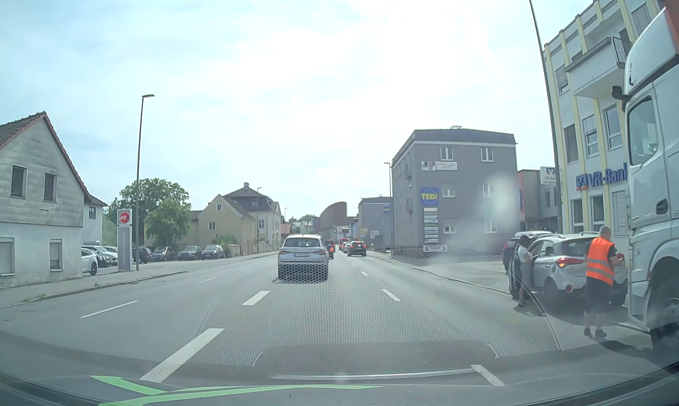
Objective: Follow the waypoints while adhering to traffic rules and regulations
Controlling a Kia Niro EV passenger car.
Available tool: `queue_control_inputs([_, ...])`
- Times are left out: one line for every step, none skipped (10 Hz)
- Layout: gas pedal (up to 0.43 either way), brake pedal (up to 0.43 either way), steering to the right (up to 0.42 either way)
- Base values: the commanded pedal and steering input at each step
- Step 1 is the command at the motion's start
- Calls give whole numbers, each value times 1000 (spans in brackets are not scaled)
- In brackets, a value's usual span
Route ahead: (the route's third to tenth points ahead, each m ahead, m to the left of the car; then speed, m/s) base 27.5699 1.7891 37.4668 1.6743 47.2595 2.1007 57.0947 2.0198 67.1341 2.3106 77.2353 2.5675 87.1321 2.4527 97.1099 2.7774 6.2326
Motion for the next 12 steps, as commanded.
queue_control_inputs([67,0,15])
queue_control_inputs([67,0,15])
queue_control_inputs([79,0,15])
queue_control_inputs([79,0,15])
queue_control_inputs([87,0,15])
queue_control_inputs([87,0,15])
queue_control_inputs([87,0,15])
queue_control_inputs([87,0,16])
queue_control_inputs([87,0,17])
queue_control_inputs([87,0,19])
queue_control_inputs([98,0,20])
queue_control_inputs([98,0,20])
